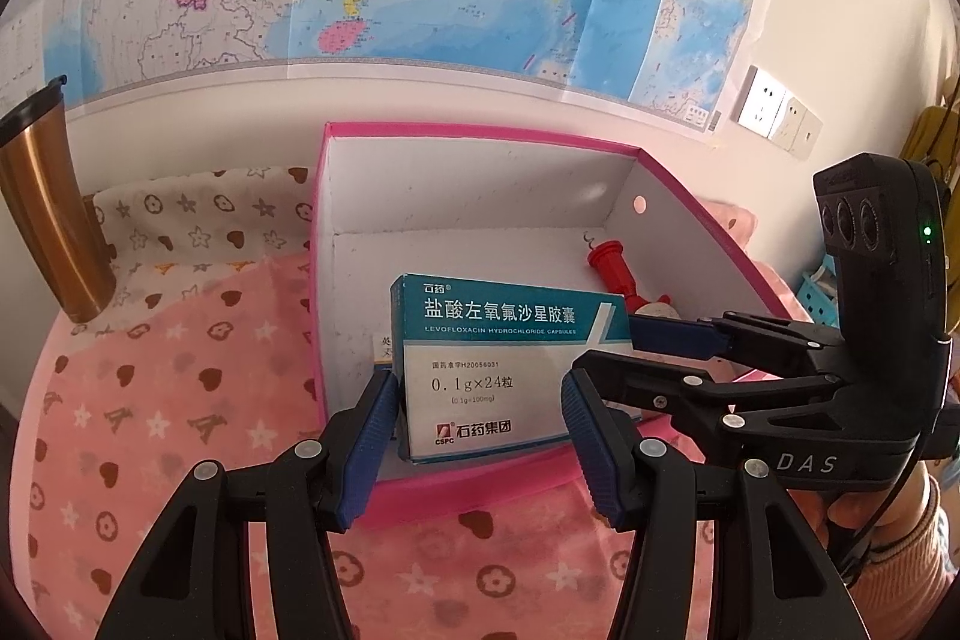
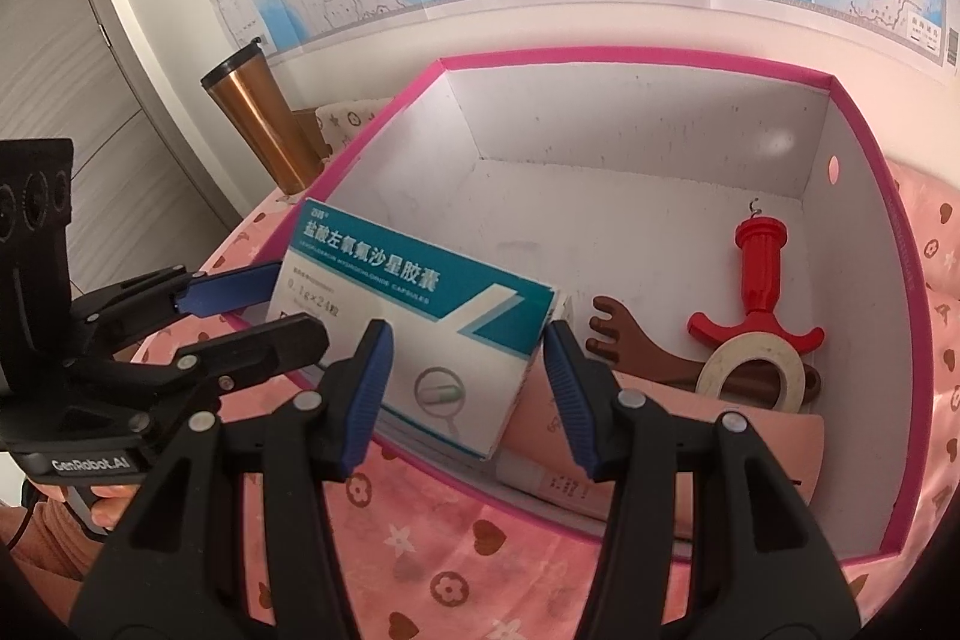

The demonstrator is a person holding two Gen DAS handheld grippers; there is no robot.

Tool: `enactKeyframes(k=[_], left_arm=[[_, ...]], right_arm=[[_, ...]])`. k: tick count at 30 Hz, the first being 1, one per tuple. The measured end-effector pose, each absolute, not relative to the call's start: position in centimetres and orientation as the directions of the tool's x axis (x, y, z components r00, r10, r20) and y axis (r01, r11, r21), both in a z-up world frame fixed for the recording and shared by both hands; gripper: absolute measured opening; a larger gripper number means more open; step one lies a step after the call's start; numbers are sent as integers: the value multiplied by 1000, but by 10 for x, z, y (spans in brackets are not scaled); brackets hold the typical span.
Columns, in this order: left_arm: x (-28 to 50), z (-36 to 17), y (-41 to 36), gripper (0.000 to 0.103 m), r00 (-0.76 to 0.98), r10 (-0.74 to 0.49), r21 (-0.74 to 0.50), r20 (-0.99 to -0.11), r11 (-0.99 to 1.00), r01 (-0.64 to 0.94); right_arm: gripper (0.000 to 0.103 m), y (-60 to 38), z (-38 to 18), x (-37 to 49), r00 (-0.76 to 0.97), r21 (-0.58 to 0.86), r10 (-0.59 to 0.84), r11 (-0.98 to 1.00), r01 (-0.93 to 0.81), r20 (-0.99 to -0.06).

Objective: Organize rigid objects
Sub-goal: 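Open the left gripper to drop the medicine box into the box, then withdraw the open left gripper from the box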

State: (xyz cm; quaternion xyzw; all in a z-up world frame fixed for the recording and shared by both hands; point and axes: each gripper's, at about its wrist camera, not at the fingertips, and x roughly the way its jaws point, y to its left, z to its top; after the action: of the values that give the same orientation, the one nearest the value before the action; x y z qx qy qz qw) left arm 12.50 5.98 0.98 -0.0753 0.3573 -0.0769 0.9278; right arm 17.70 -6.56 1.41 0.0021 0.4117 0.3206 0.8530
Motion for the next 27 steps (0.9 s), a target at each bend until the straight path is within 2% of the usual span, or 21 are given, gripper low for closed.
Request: enactKeyframes(k=[15,21,23,25,27], left_arm=[[121,10,58,57,747,-176,-177,-641,981,80],[105,16,53,63,782,-181,-167,-597,981,99],[95,20,49,73,800,-177,-155,-573,982,107],[85,23,45,83,817,-175,-142,-549,983,115],[74,25,41,86,833,-174,-136,-526,983,120]], right_arm=[[55,-73,12,175,469,275,546,803,-529,-694],[55,-84,21,157,509,249,545,806,-537,-667],[55,-88,26,148,532,234,545,807,-542,-648],[60,-95,32,136,563,221,547,809,-544,-620],[68,-103,36,120,603,195,539,818,-542,-588]])
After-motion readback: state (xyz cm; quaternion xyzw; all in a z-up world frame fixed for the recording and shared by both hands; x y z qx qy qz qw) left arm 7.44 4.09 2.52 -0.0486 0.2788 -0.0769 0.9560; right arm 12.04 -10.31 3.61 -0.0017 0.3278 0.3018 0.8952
